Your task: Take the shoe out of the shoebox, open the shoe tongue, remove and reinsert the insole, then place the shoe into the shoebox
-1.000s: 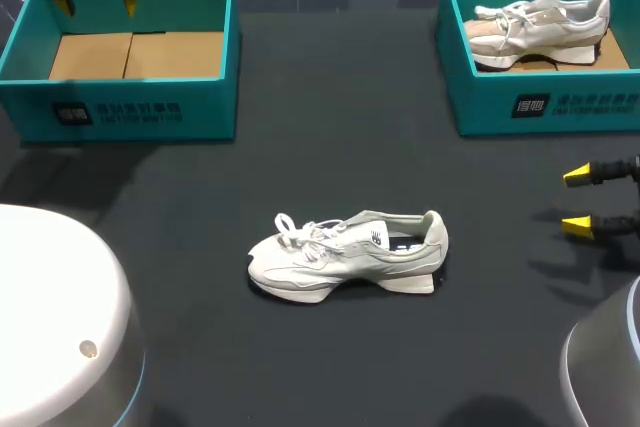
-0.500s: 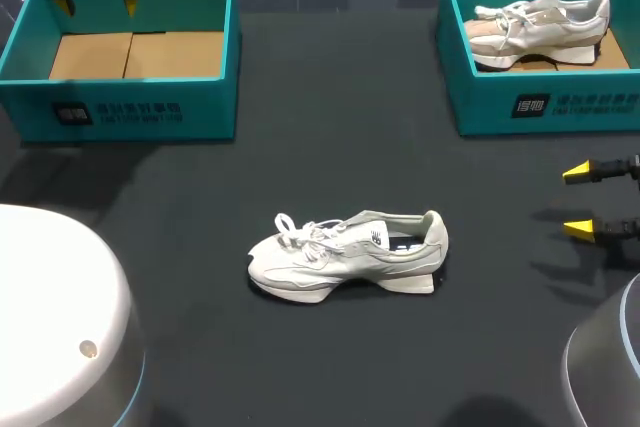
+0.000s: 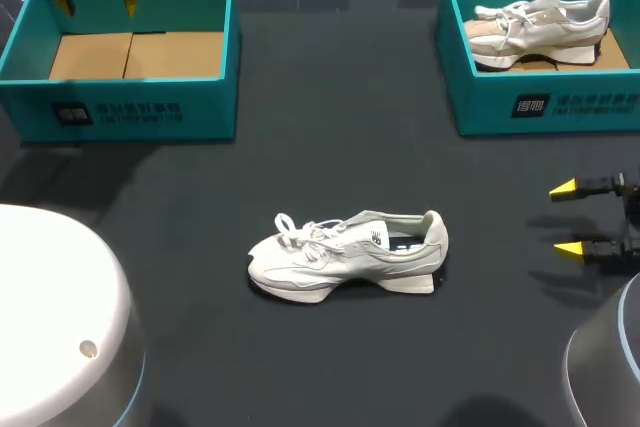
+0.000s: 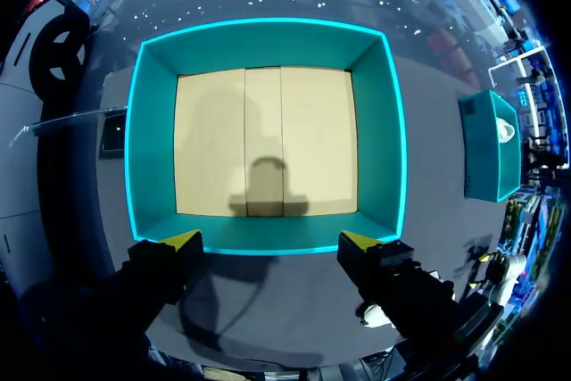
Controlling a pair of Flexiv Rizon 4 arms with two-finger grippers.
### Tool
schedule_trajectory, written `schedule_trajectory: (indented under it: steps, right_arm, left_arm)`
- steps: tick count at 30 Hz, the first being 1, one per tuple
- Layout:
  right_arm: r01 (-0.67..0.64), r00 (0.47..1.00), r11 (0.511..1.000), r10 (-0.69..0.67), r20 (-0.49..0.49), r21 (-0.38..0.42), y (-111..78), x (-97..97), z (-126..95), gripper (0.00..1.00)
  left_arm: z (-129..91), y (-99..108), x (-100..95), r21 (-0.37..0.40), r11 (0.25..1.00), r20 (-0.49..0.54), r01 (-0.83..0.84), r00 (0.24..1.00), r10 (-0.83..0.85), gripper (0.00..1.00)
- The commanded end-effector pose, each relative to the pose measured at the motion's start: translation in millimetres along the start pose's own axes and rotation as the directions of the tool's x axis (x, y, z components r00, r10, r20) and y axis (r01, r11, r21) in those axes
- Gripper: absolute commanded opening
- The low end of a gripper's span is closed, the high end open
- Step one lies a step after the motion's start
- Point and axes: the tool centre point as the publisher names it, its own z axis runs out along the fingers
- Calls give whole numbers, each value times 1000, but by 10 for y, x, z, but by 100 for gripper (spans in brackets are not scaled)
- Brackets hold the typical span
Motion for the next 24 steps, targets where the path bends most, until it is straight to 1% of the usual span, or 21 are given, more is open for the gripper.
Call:
schedule_trajectory:
  steps: [1, 13, 24]
  right_arm:
    - [5, 1000, 1000, -5, -7, -11, -32, -41, 39, 100]
    - [-9, 1000, 1000, 9, -5, -15, -88, -37, 105, 100]
    - [-32, 999, 999, 32, 5, -8, -44, 45, 373, 100]
  left_arm:
    - [2, 2, 0, 1, 1000, 0, 0, 1000, 0, 100]
    - [2, 2, 0, 1, 1000, 0, 0, 1000, 0, 100]
    - [2, 2, 0, 1, 1000, 0, 0, 1000, 0, 100]
